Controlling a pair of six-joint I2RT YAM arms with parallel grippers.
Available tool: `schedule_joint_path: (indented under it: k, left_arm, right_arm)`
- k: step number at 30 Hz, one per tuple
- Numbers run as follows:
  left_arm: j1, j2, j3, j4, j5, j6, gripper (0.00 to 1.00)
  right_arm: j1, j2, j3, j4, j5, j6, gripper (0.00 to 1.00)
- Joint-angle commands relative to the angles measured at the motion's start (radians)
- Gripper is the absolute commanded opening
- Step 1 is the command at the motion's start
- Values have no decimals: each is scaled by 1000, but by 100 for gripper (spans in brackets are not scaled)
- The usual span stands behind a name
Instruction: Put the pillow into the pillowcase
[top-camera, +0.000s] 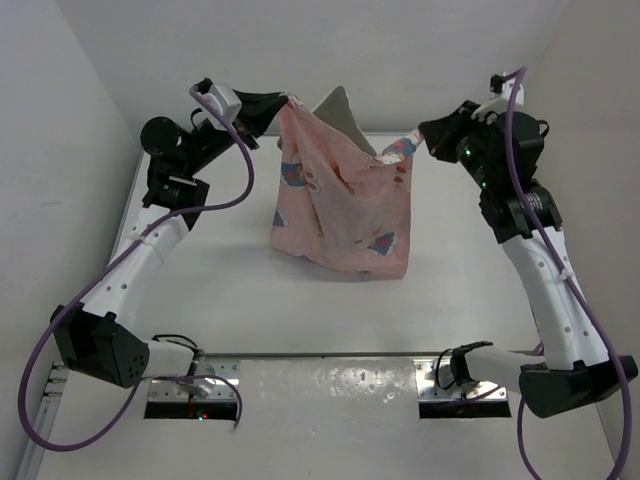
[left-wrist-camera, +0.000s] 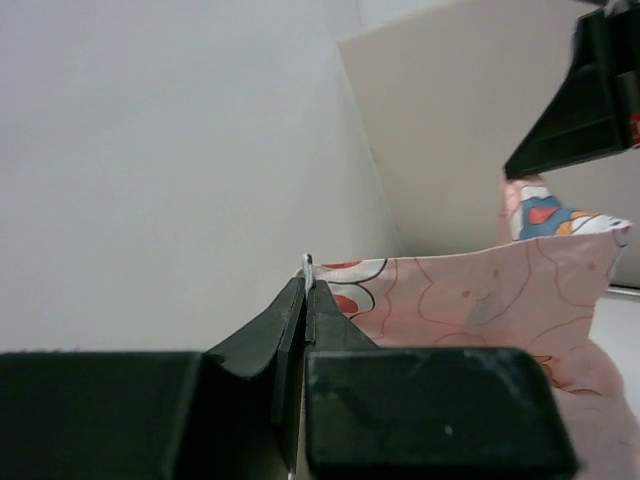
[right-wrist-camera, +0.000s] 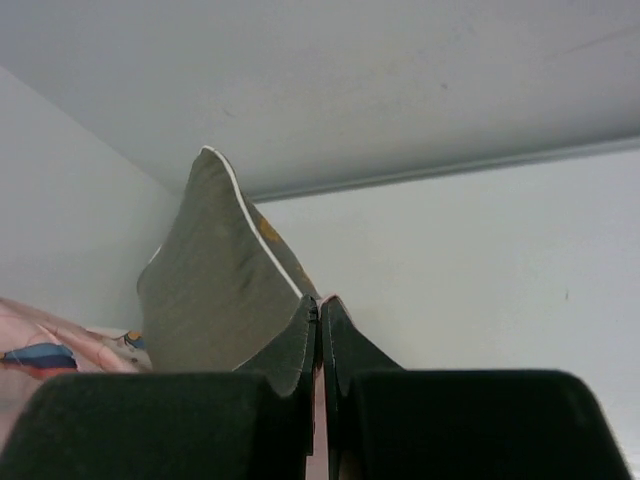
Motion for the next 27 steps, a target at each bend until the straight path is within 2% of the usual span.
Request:
schedule_joint_path:
  k: [1, 3, 6, 8, 9, 11, 12, 13, 15, 16, 19, 20, 21, 22, 25, 27]
  left_arm:
    - [14, -47, 62, 287, -116, 111, 0]
    - [15, -42, 76, 326, -125, 153, 0]
    - [14, -51, 58, 338, -128, 156, 0]
    - [11, -67, 33, 276, -130, 136, 0]
    - [8, -73, 3, 195, -130, 136, 0]
    - [0, -73, -31, 156, -212, 136, 0]
    - [1, -67, -34, 178, -252, 141, 0]
    - [11, -46, -19, 204, -319, 153, 0]
    - [17, -18, 71, 272, -358, 188, 0]
    - [14, -3, 102, 296, -364, 214, 0]
    - [0, 48, 209, 410, -399, 283, 0]
    - [-3, 50, 223, 453, -398, 298, 0]
    - [-9, 44, 213, 461, -368, 314, 0]
    - [-35, 13, 193, 455, -355, 334, 0]
    - [-70, -51, 87, 323, -324, 300, 0]
    - [-84, -52, 33, 187, -353, 253, 0]
  right_arm:
    - [-1, -44, 141, 81, 40, -65, 0]
    - [1, -54, 173, 93, 40, -75, 0]
    - [1, -85, 135, 107, 63, -69, 0]
    - [4, -97, 43, 109, 98, -56, 0]
    - [4, -94, 15, 106, 104, -47, 0]
    - [1, -41, 0, 68, 104, -44, 0]
    - [-1, -16, 26, 40, 101, -65, 0]
    - [-2, 13, 128, -12, 94, -81, 0]
    - [-5, 83, 258, -49, 92, -145, 0]
    - [-7, 102, 385, -63, 97, -165, 0]
    - [-8, 125, 544, -54, 106, -210, 0]
    - [-8, 116, 546, -45, 101, -207, 0]
    - [-7, 82, 532, -31, 88, -196, 0]
    - [-5, 61, 447, 7, 78, -179, 0]
    - [7, -7, 214, 90, 69, -109, 0]
    - [7, 27, 172, 63, 61, -73, 0]
